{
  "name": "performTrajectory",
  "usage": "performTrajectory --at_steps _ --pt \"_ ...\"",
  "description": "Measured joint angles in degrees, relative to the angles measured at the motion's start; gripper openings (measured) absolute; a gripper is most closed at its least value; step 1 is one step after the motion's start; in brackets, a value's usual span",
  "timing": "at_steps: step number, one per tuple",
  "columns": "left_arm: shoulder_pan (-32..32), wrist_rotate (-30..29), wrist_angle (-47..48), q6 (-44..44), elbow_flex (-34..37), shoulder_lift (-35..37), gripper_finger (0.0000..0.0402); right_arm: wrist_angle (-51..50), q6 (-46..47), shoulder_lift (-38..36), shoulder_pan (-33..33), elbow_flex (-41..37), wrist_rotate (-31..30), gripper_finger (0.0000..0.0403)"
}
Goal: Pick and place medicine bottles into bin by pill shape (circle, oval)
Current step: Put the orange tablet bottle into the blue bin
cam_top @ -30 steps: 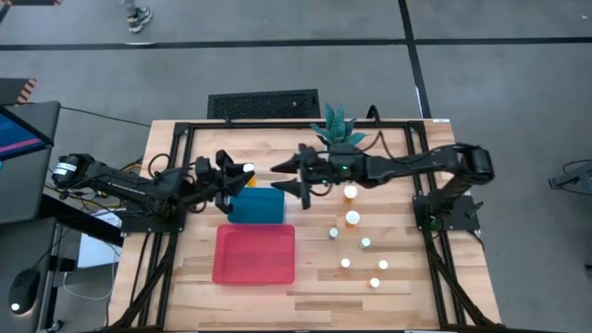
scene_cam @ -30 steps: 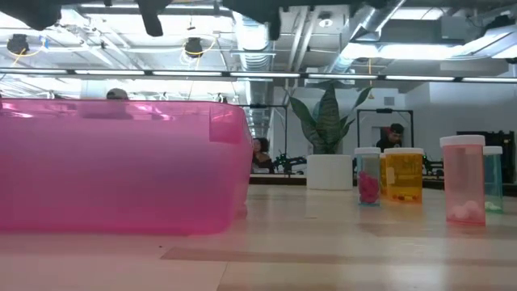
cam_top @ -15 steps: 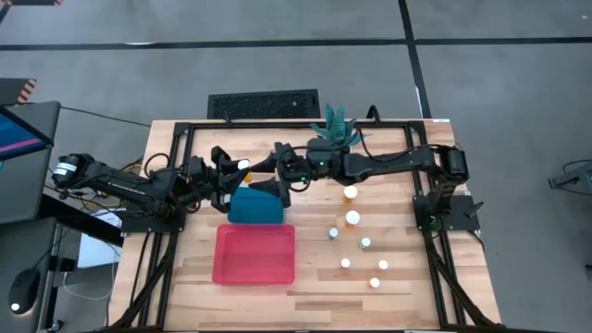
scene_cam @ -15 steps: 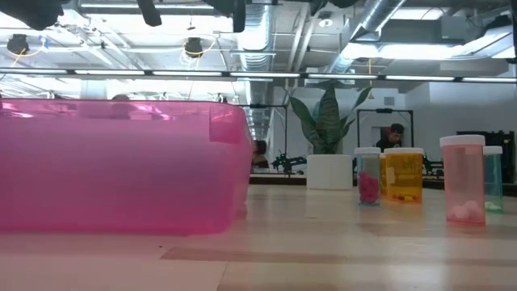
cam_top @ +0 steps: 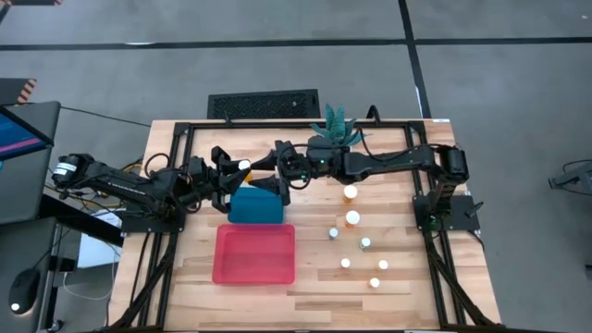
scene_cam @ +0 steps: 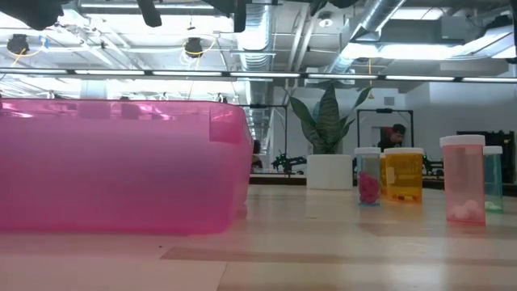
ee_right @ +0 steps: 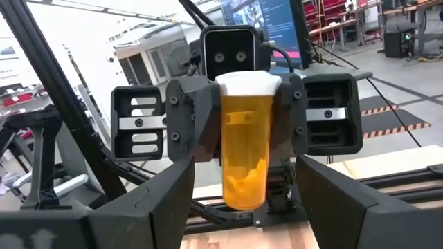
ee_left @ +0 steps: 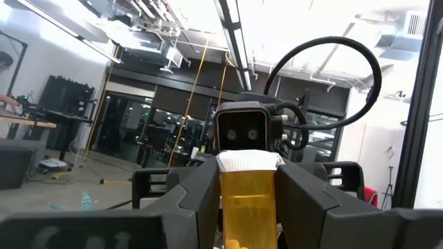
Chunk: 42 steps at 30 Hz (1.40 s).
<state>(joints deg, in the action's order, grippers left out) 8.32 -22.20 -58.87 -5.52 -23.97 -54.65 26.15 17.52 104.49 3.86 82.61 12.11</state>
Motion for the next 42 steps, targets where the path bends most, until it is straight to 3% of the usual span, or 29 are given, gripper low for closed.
performTrajectory --at_steps 42 --pt "-0.04 0.95 -1.49 -2.48 -0.02 -0.98 0.0112 2.16 0.48 1.17 -0.07 -0.07 0.04 0.0265"
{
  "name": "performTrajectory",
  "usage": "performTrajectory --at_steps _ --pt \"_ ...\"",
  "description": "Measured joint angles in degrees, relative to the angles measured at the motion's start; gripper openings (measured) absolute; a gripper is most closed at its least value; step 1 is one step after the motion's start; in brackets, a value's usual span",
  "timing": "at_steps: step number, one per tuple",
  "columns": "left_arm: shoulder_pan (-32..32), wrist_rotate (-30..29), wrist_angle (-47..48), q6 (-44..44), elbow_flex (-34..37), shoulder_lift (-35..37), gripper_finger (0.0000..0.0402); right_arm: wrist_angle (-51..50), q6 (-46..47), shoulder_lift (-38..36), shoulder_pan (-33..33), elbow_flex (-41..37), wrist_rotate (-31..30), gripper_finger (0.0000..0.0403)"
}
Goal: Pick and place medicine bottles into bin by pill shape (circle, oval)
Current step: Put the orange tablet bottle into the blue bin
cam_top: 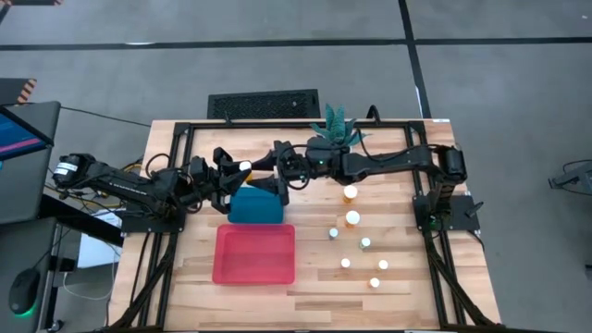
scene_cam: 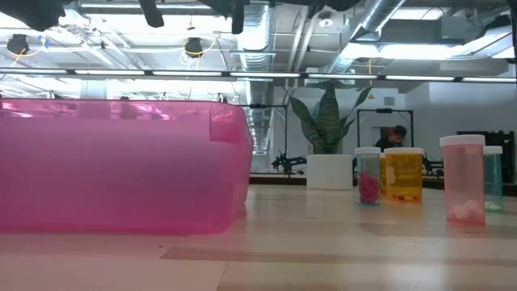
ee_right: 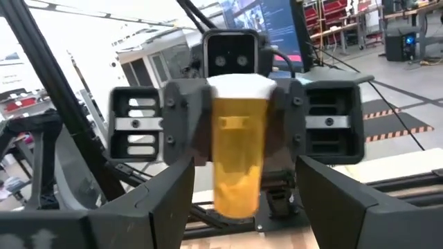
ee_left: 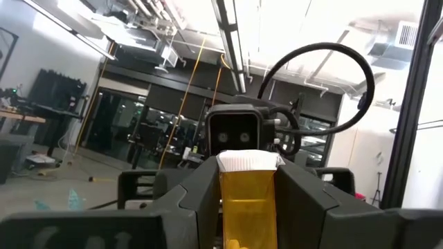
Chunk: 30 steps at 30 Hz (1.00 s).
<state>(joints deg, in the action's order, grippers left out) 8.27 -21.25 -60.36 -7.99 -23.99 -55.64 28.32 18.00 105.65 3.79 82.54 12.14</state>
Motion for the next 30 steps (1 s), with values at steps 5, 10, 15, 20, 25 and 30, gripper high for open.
performTrajectory --at_steps 5,10,15,20,25,30 --pt "0.0 -0.01 0.02 -0.02 0.0 0.0 0.0112 0.92 0.6 1.8 -0.45 1.11 0.02 0.0264" --pt "0.0 -0.02 0.36 -0.02 0.0 0.0 0.0112 0.17 1.39 2.66 -0.5 2.77 1.18 0.0264" --pt "0.0 -0.03 0.68 -0.04 0.0 -0.02 0.0112 -0.26 1.2 2.66 -0.31 2.82 1.27 0.0264" --pt "0.0 -0.03 0.67 -0.21 0.0 0.01 0.0112 -0.17 1.16 2.64 -0.31 2.82 1.29 0.0258" --pt "0.0 -0.03 0.83 -0.26 0.0 0.0 0.0112 -0.46 1.06 2.64 -0.33 2.82 1.31 0.0226" --pt "0.0 -0.03 0.87 -0.32 0.0 0.0 0.0112 -0.82 1.05 2.64 -0.33 2.82 1.53 0.0184"
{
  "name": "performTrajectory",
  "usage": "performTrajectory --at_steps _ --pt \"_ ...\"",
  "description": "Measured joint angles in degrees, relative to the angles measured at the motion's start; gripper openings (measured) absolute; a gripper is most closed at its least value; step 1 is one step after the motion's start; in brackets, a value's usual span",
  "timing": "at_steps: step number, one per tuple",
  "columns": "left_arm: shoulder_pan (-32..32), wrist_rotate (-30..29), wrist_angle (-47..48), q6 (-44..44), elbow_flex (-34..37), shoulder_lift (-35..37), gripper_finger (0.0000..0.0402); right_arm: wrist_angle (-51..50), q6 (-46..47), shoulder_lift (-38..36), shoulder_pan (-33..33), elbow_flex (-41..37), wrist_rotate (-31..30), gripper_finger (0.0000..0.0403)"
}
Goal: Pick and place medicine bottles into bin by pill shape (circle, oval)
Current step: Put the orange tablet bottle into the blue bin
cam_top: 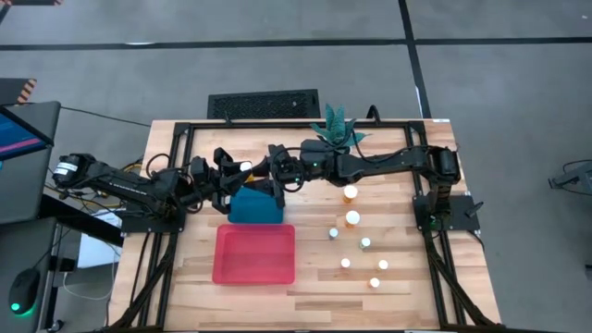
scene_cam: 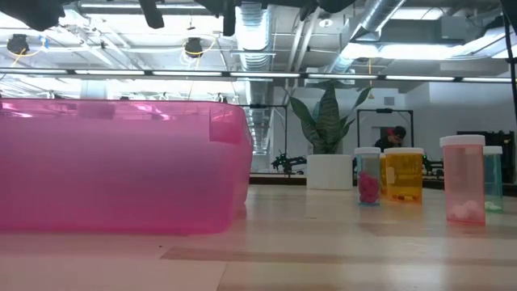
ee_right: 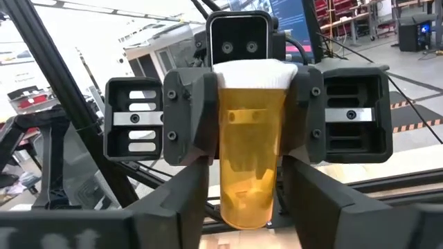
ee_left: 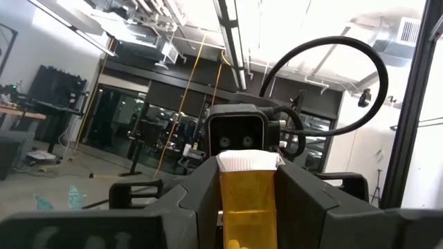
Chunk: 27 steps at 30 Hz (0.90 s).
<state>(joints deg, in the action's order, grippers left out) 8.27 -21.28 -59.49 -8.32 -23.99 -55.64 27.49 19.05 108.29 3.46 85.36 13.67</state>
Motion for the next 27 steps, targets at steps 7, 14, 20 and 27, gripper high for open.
performTrajectory --at_steps 7,14,20,27 --pt "0.0 -0.03 0.02 -0.5 0.0 0.0 0.0112 -0.25 0.0 0.0 0.0 0.0 0.07 0.014" --pt "0.0 -0.35 0.16 -1.33 0.0 0.0 0.0112 -0.33 0.0 0.0 0.0 0.0 0.04 0.0103" --pt "0.0 -0.35 1.55 -4.19 0.0 0.07 0.0129 -0.62 0.0 0.0 0.0 -0.04 0.09 0.0103" --pt "0.0 0.55 1.94 -5.05 0.0 0.0 0.0185 -0.43 -0.02 0.0 -0.04 -0.04 0.07 0.0106"
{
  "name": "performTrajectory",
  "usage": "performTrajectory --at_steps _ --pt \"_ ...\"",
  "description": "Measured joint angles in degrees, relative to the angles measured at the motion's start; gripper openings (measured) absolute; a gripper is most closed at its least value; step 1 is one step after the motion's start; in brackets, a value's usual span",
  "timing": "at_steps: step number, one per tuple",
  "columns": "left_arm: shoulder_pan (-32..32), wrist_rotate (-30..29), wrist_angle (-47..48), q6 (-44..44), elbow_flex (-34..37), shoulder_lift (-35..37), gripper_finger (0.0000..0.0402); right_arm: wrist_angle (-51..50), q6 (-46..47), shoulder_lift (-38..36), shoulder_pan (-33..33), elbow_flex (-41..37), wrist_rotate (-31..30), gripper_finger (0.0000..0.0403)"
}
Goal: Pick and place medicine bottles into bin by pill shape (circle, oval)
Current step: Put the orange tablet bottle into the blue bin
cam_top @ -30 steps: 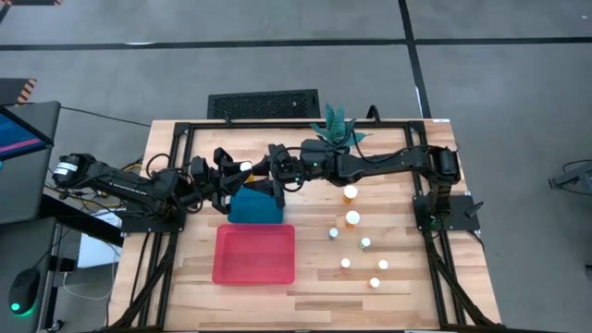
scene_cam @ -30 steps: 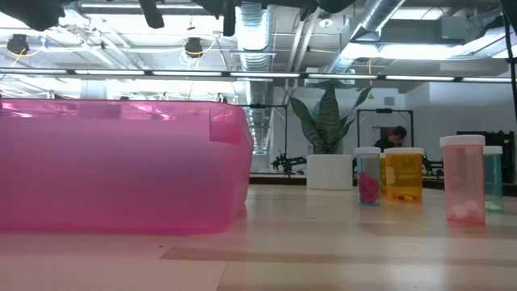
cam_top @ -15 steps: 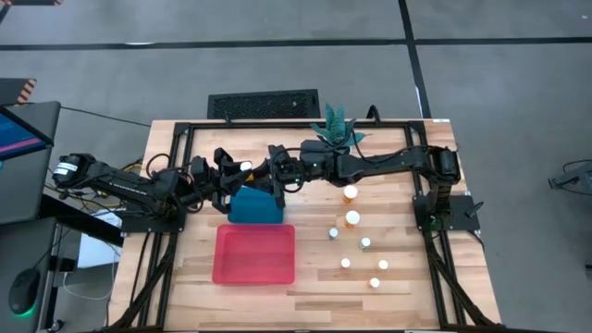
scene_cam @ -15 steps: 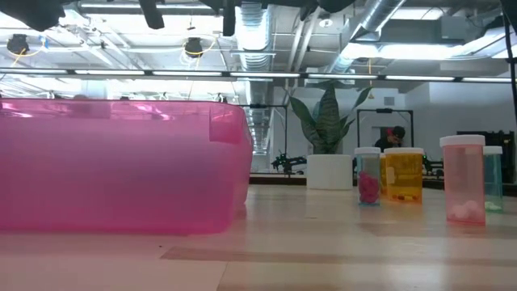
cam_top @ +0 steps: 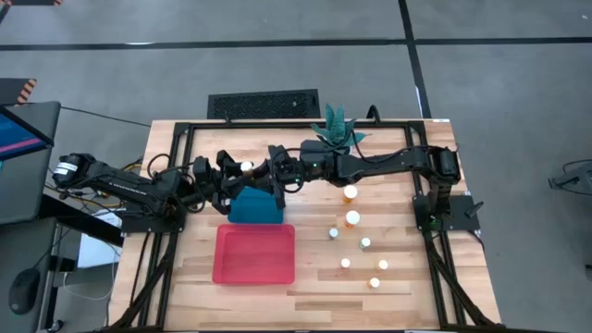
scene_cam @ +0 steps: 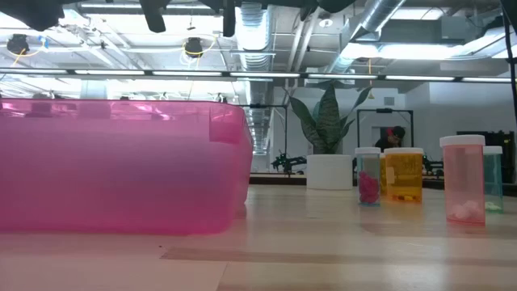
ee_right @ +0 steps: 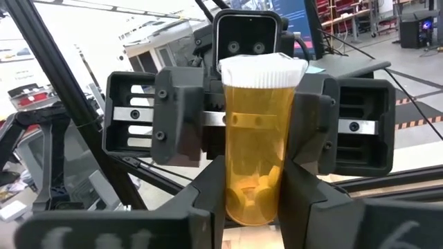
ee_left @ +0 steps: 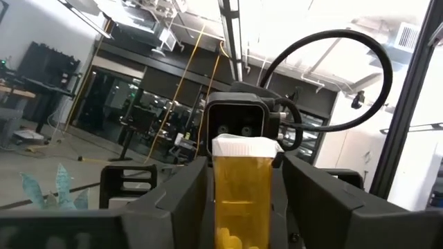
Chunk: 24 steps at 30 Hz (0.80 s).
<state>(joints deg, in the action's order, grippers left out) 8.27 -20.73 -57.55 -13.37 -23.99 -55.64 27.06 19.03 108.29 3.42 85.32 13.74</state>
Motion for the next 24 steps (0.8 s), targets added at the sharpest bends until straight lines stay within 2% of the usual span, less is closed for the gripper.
performTrajectory --at_steps 7,13,21,24 --pt "0.0 1.82 3.38 -3.73 0.0 2.0 0.0214 -0.81 -0.03 -0.02 0.11 0.0 0.08 0.0106" --pt "0.0 2.36 15.43 -7.33 0.0 8.76 0.0223 -4.18 0.0 -0.04 0.48 0.0 4.32 0.0107" --pt "0.0 2.57 30.77 -13.35 0.0 18.4 0.0237 -7.54 0.0 -0.07 0.44 0.0 5.89 0.0107" --pt "0.0 4.56 34.52 -15.92 0.02 20.38 0.0245 -10.57 0.01 -0.07 0.36 0.0 6.42 0.0107"
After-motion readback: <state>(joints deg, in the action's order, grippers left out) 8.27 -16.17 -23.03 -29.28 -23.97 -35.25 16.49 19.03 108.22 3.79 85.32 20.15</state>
